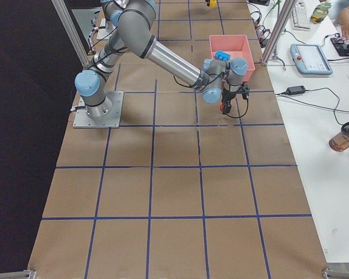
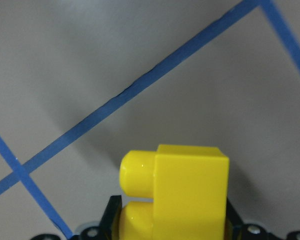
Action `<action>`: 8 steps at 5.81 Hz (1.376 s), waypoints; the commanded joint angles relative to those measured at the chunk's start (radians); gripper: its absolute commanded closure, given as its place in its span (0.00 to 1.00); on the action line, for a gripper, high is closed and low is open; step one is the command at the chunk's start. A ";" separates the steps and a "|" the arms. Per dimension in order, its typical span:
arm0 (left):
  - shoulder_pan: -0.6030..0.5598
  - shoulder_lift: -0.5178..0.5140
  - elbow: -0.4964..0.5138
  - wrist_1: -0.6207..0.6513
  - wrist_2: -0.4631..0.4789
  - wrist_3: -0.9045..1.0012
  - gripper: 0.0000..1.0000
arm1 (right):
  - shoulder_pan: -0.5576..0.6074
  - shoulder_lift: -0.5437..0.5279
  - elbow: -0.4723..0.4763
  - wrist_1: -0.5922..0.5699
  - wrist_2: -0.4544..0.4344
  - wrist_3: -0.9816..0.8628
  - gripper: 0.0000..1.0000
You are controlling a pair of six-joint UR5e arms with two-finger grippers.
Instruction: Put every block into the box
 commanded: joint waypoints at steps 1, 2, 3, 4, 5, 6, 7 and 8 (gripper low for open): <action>-0.179 0.034 0.054 -0.078 0.001 -0.306 0.99 | 0.001 -0.001 -0.004 0.003 0.000 0.010 0.50; -0.306 0.027 0.086 -0.079 -0.002 -0.531 0.99 | 0.001 -0.003 -0.005 0.002 0.002 0.012 0.62; -0.419 0.011 0.108 -0.064 -0.004 -0.735 0.99 | 0.003 -0.004 -0.007 -0.006 0.003 0.012 0.70; -0.504 -0.025 0.131 0.039 -0.036 -0.950 0.98 | 0.004 -0.006 -0.023 -0.017 0.003 0.012 0.75; -0.581 -0.062 0.126 0.055 -0.042 -1.008 0.98 | 0.006 -0.015 -0.072 0.000 0.003 0.011 0.75; -0.614 -0.109 0.126 0.106 -0.009 -1.004 0.57 | 0.016 -0.049 -0.133 0.082 0.002 0.001 0.75; -0.614 -0.114 0.131 0.108 0.011 -1.005 0.01 | 0.038 -0.067 -0.211 0.183 0.000 0.003 0.75; -0.615 -0.078 0.120 0.041 0.012 -1.004 0.01 | 0.065 -0.069 -0.303 0.289 -0.005 0.015 0.75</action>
